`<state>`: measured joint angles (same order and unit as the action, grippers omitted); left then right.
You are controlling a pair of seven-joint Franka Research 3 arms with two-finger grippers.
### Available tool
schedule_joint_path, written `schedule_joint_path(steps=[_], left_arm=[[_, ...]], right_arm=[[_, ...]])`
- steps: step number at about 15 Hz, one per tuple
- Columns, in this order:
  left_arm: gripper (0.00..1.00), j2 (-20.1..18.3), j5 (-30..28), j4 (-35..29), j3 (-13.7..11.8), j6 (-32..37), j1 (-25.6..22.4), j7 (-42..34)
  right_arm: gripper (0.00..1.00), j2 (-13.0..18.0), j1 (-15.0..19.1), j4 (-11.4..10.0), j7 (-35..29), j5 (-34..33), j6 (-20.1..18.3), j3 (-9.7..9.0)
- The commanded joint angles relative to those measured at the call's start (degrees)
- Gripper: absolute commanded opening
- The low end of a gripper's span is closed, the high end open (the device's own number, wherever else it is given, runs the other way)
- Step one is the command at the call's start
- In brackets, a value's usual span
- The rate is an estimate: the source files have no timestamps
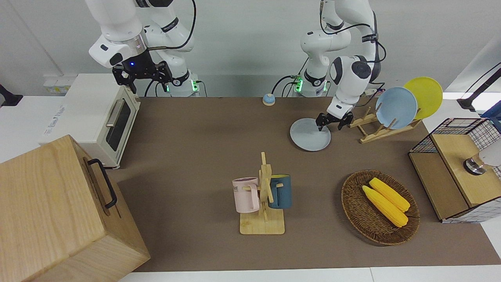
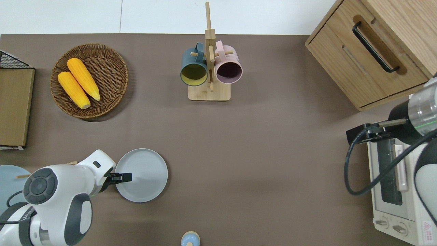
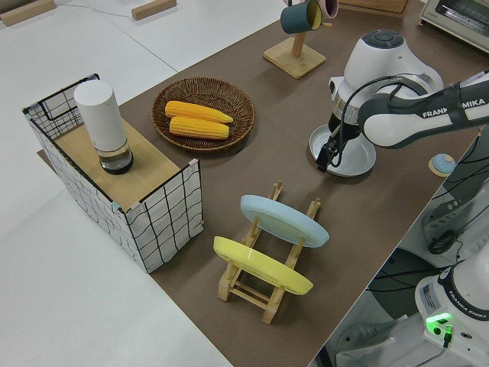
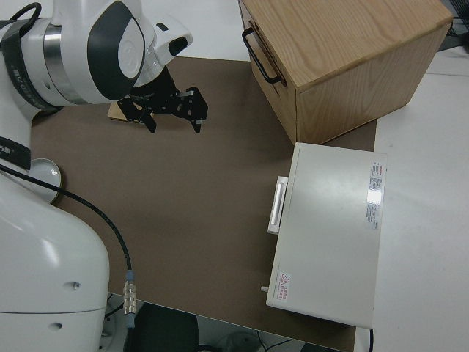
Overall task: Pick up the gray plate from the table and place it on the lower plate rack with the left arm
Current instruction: 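Close the left gripper on the gray plate's rim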
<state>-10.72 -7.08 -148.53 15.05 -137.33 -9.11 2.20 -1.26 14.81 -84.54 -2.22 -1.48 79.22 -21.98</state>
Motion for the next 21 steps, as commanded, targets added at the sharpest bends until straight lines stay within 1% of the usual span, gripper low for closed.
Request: schedule_joint_path(steps=[1, 4, 5, 6, 7, 10, 11, 12, 13, 21], left_arm=[[0.99, 1.4, -0.7, -1.8, -0.5, -3.6, 1.6, 0.1], [0.99, 2.5, -0.7, -1.9, -0.5, -3.7, 1.8, 0.0], [0.97, 2.6, -0.7, -1.9, -0.5, -3.7, 1.9, 0.0], [0.89, 2.7, -0.7, -1.9, -0.5, -3.7, 1.8, 0.0], [0.75, 2.7, -0.7, -1.9, -0.5, -3.7, 1.8, 0.0], [0.24, 2.7, -0.7, -1.9, -0.5, -3.7, 1.5, 0.0], [0.12, 2.7, -0.7, -1.9, -0.5, -3.7, 1.5, 0.0], [0.03, 2.7, -0.7, -1.9, -0.5, -3.7, 1.4, 0.0], [0.00, 2.8, -0.7, -1.8, -0.5, -3.7, 1.4, -0.1], [0.00, 2.7, -0.7, -1.5, -0.5, -3.7, 1.2, -0.1]], right_arm=[[0.983, 0.1, 1.4, 0.3, -0.7, -0.4, -0.6, -1.22], [0.983, 0.1, 1.4, 0.4, -0.7, -0.4, -0.6, -1.14], [0.983, 0.1, 1.4, 0.4, -0.7, -0.4, -0.6, -1.22], [0.983, 0.1, 1.4, 0.4, -0.7, -0.4, -0.6, -1.22], [0.983, 0.1, 1.4, 0.4, -0.7, -0.4, -0.6, -1.22], [0.983, 0.1, 1.4, 0.4, -0.7, -0.4, -0.6, -1.22], [0.983, 0.1, 1.4, 0.3, -0.7, -0.4, -0.6, -1.22], [0.983, 0.1, 1.4, 0.4, -0.7, -0.4, -0.6, -1.22], [0.983, 0.2, 1.4, 0.4, -0.7, -0.4, -0.6, -1.14], [0.983, 0.1, 1.4, 0.4, -0.7, -0.4, -0.7, -1.22]])
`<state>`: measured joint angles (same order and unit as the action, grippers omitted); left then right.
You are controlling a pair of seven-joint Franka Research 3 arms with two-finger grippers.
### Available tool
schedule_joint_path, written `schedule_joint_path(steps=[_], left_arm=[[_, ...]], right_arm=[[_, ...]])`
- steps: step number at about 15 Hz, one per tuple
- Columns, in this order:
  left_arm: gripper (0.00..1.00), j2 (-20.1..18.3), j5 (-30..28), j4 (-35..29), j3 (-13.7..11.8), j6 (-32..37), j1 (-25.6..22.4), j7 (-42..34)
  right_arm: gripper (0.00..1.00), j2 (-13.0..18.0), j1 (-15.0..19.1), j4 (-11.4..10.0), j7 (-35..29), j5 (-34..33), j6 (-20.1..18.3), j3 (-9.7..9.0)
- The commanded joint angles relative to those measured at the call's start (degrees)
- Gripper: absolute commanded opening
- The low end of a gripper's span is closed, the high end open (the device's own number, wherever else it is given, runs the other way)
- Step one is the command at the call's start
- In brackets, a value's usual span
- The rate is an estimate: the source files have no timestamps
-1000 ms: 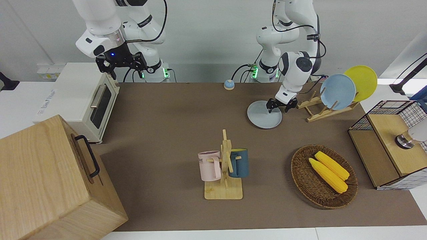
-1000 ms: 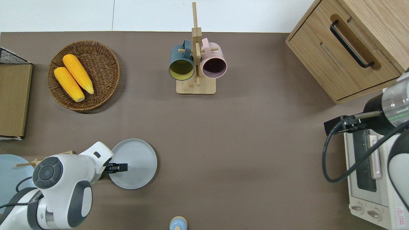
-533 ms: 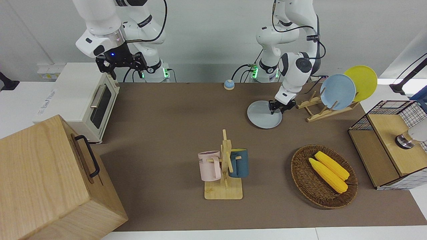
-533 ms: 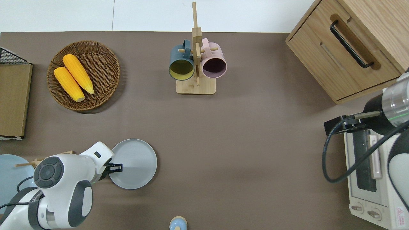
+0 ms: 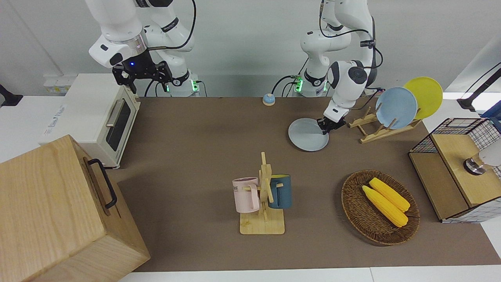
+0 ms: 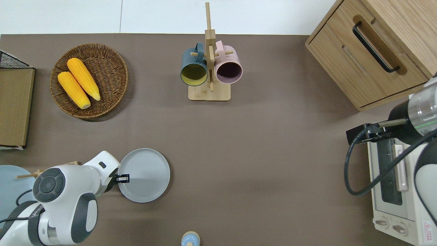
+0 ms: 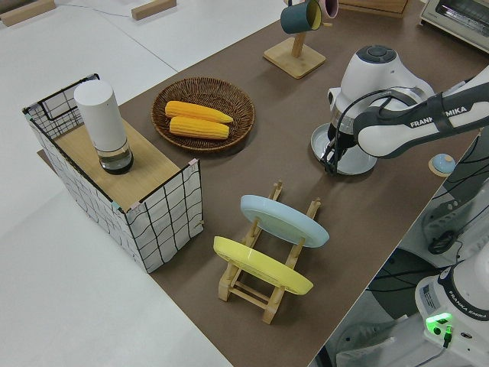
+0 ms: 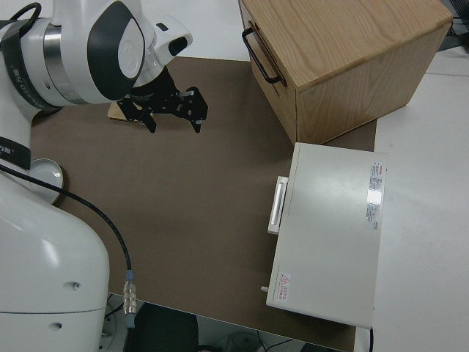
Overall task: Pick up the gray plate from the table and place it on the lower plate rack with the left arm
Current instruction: 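Lift the gray plate with the left gripper toward the rack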
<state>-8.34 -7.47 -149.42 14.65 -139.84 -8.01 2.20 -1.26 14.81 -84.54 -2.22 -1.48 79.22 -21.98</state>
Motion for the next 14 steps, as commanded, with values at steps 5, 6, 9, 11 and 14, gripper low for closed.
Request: schedule_joint_path(steps=[5, 6, 9, 11, 14], left_arm=[[0.00, -1.1, -0.4, 1.7, -0.8, 0.5, 0.0, 0.0], [0.00, -1.4, -0.4, 2.1, -0.8, 0.9, 0.0, 0.4], [0.00, -2.5, -0.4, 5.3, -0.9, 4.5, -0.1, 0.7], [0.00, -2.7, -0.4, 8.5, -1.0, 9.4, -0.2, 0.7], [0.00, -3.5, -0.3, 13.5, -1.2, 16.2, -0.3, 0.7]], right_arm=[[0.983, 0.2, 1.4, 0.4, -0.7, -0.4, -0.6, -1.22], [0.983, 0.1, 1.4, 0.3, -0.7, -0.4, -0.6, -1.14], [0.983, 0.1, 1.4, 0.4, -0.7, -0.4, -0.7, -1.22], [0.983, 0.1, 1.4, 0.4, -0.7, -0.4, -0.6, -1.14], [0.983, 0.2, 1.4, 0.4, -0.7, -0.4, -0.6, -1.22]])
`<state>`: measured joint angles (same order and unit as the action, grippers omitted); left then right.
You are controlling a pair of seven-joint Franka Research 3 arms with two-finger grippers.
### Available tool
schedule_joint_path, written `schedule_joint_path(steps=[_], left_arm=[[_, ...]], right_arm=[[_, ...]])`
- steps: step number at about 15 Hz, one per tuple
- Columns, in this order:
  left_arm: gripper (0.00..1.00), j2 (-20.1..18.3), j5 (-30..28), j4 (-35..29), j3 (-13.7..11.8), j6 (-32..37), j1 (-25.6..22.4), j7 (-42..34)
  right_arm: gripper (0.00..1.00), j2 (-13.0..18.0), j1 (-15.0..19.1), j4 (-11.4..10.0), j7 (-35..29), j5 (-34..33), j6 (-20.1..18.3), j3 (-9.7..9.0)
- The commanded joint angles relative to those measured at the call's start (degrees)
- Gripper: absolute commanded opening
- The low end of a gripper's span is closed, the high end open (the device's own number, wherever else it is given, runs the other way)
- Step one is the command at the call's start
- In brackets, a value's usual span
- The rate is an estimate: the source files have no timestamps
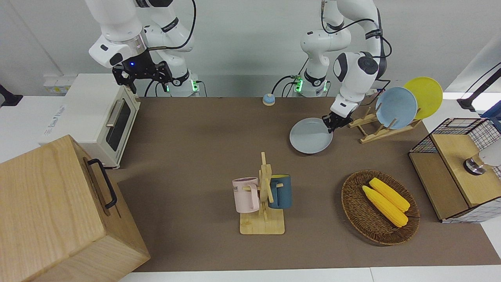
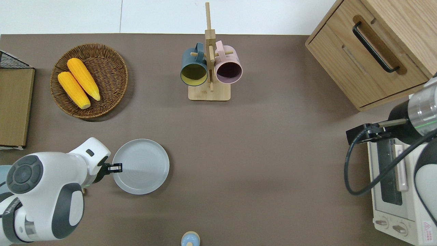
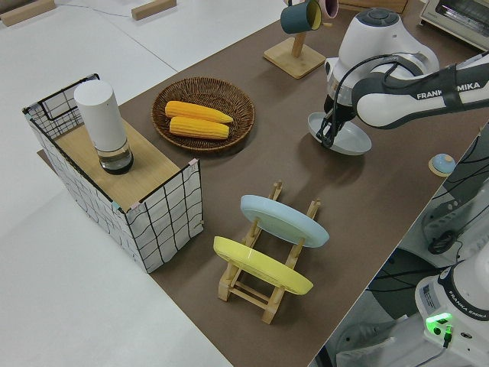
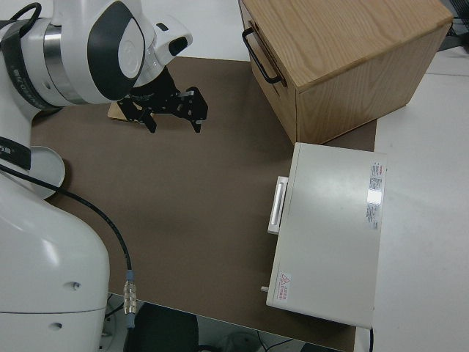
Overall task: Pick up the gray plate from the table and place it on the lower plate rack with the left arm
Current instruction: 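Lift the gray plate with the left gripper toward the rack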
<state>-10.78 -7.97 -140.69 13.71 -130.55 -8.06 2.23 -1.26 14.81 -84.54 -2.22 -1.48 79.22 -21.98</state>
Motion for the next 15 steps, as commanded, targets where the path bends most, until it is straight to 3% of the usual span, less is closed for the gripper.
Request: schedule_joint_path(steps=[1, 8, 15], left_arm=[[0.00, -1.2, 0.2, 6.5, -0.4, 9.4, -0.4, 0.7], [0.00, -1.4, 0.4, 21.0, -1.9, 27.4, -0.5, 0.7], [0.00, -1.5, 1.0, 28.0, -1.9, 36.9, -0.4, 0.7]], right_arm=[[0.983, 0.1, 1.4, 0.4, -0.7, -0.4, -0.6, -1.22], [0.983, 0.1, 1.4, 0.4, -0.7, -0.4, -0.6, -1.14], [0.983, 0.1, 1.4, 0.4, -0.7, -0.4, -0.6, -1.14]])
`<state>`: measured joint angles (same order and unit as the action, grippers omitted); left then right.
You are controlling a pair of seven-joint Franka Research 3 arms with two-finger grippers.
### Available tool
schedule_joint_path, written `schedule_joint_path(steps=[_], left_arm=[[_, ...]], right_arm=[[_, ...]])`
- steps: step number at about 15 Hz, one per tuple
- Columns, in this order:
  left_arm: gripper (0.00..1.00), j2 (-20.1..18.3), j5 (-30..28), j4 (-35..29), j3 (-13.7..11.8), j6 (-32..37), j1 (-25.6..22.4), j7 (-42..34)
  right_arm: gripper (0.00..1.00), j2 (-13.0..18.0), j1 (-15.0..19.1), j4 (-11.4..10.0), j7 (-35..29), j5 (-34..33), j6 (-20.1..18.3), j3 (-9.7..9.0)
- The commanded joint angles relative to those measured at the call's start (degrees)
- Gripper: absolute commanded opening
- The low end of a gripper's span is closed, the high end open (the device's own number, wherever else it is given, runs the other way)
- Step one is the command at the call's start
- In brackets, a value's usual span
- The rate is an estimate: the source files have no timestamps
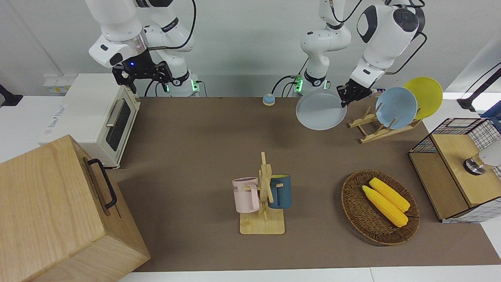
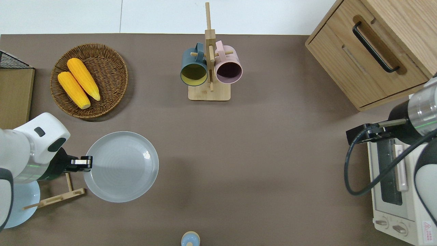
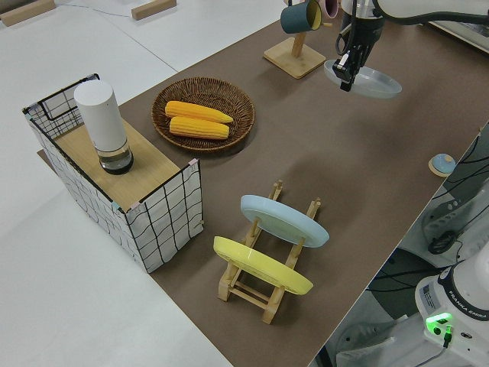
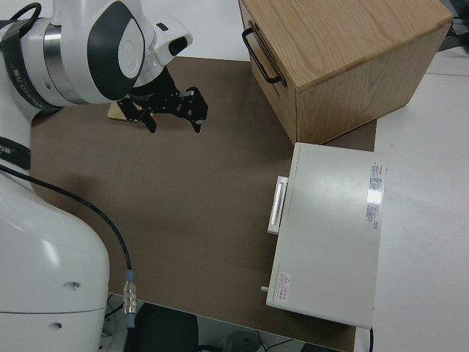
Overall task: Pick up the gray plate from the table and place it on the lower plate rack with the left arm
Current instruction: 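Lower the gray plate upright into the lower wooden rack slot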
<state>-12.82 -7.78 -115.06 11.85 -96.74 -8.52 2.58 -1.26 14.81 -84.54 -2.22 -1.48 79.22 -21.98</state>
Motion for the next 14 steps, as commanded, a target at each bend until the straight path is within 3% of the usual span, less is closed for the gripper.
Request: schedule_joint_path(steps=[1, 6, 14], left_arm=[[0.00, 0.5, 1.3, 2.4, -0.1, 3.1, 0.1, 0.3], [0.00, 0.5, 7.6, 2.8, -0.1, 5.2, 0.1, 0.3], [0.00, 1.7, 26.4, 4.6, 0.7, 11.0, 0.8, 1.1]], right_arm=[[0.983, 0.1, 1.4, 0.4, -0.7, -0.4, -0.6, -1.14], [0.983, 0.1, 1.4, 0.4, -0.7, -0.4, -0.6, -1.22], [0.983, 0.1, 1.4, 0.4, -0.7, -0.4, -0.6, -1.14]])
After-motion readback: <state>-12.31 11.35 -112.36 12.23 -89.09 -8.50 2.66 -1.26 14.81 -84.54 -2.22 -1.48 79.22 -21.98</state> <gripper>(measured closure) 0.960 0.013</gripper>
